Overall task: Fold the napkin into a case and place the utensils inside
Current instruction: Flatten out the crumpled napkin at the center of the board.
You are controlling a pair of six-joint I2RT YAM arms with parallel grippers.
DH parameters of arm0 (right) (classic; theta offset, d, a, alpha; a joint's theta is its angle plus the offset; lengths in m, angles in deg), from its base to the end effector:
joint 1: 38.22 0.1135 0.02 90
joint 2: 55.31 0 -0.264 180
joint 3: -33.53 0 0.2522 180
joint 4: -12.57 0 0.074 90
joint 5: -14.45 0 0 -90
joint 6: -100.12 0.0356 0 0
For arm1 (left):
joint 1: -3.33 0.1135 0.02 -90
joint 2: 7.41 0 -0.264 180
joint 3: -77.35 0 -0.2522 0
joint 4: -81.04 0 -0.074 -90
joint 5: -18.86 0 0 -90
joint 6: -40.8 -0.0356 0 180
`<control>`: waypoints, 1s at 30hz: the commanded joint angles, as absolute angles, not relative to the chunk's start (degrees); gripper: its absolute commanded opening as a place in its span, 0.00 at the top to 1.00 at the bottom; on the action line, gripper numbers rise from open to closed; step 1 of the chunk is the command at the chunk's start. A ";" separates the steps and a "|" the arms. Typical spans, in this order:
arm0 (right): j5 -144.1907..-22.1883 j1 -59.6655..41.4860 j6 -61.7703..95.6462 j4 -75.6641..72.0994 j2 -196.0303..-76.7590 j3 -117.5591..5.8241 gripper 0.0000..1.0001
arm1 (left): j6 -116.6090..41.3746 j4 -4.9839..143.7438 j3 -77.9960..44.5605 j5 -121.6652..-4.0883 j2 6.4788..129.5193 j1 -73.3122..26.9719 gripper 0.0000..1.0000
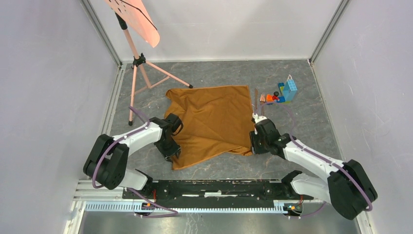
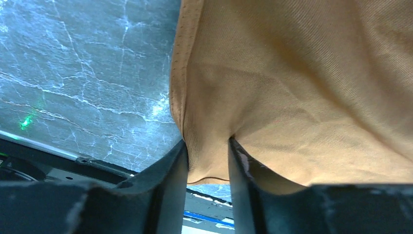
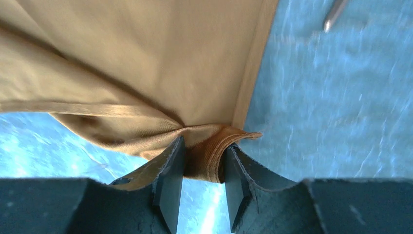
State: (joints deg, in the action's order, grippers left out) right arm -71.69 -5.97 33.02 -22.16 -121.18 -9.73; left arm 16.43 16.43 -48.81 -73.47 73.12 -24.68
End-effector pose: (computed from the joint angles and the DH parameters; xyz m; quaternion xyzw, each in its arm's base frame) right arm 0.1738 0.1068 0.1653 -0.0687 0.9567 0.1014 0.2640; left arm 0.1767 -0.0924 0.1511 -0.3221 0.9464 0.0222 0.0071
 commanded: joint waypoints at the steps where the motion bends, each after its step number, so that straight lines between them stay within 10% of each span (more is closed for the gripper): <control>1: -71.96 -5.80 36.66 -26.64 -115.85 -5.23 0.62 | 19.98 12.38 -49.23 -79.33 76.14 -23.85 0.66; 9: -76.70 -5.83 40.80 -30.81 -108.52 -3.28 0.69 | 20.31 -3.59 -43.02 -90.21 64.81 -21.05 0.93; 18: -85.64 -5.85 35.59 -30.57 -101.10 -3.08 0.49 | 21.05 -12.52 -40.94 -91.04 56.36 -19.88 0.90; 24: -76.79 -6.17 30.67 -22.00 -107.68 -11.56 0.17 | 15.24 -11.32 -34.73 -91.46 55.95 -19.83 0.45; 30: -74.30 -8.55 28.15 -5.50 -127.48 -20.89 0.12 | 0.39 3.53 -29.76 -86.52 58.11 -19.90 0.21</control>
State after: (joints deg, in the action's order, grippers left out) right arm -78.01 -7.10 31.20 -19.60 -118.29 -14.67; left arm 12.63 -7.84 -33.56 -89.05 57.17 -20.00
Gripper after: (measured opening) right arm 0.869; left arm 0.756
